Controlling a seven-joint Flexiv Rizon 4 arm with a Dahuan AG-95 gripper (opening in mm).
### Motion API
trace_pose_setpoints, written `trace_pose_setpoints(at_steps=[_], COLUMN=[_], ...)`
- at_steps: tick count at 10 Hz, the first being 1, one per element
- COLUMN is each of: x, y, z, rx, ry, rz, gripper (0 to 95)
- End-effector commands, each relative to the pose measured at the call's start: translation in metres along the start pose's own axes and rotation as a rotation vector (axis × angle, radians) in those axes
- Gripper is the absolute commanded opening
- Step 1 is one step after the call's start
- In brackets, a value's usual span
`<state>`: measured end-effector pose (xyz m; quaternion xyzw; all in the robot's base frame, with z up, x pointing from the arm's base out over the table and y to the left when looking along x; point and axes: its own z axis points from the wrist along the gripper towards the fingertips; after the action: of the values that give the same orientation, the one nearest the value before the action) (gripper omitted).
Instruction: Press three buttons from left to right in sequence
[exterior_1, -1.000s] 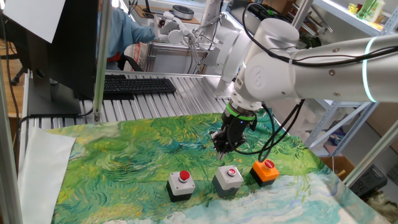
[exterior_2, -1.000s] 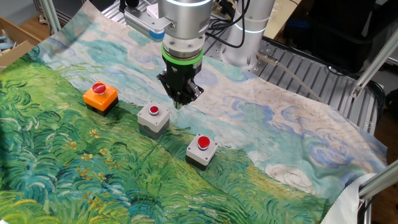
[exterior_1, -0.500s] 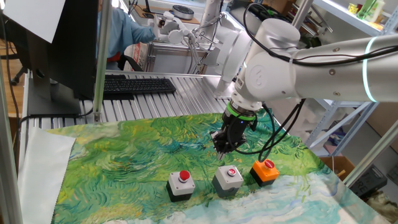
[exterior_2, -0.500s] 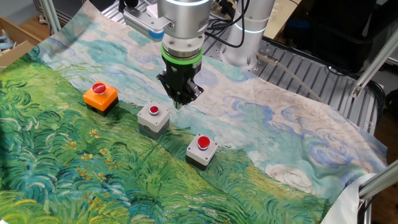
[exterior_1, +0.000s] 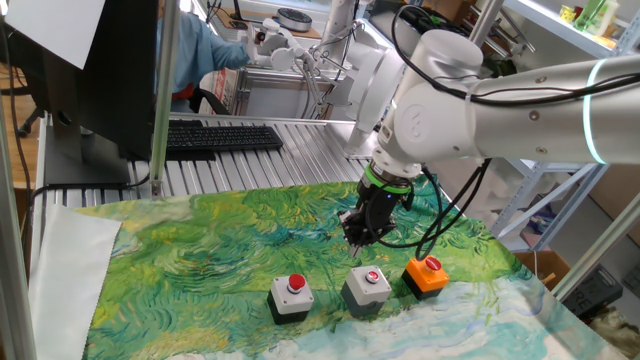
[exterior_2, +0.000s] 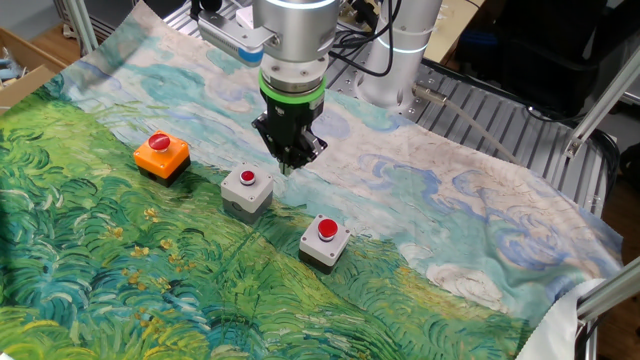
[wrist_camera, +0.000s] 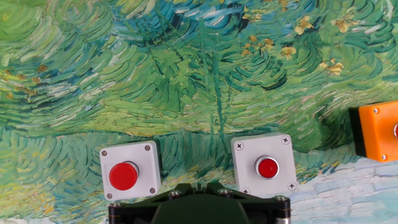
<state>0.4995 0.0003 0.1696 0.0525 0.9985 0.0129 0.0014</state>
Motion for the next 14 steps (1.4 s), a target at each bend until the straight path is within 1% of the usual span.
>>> trace_pose_setpoints(at_steps=[1,12,13,14], x=[-0.0001,0.0,0.0009,0.0023], y=[-0.0003,-0.0002,-0.0014,-0.0033], z=[-0.0002,-0.0001,-0.0029,-0.007], rx=[-0.001,-0.004,-0.007,-0.004], ry=[0.0,-0.001,0.003,0.006], rz=[0.0,-0.007,-0.069,-0.092], gripper=[0.0,0.0,0.0,0.0])
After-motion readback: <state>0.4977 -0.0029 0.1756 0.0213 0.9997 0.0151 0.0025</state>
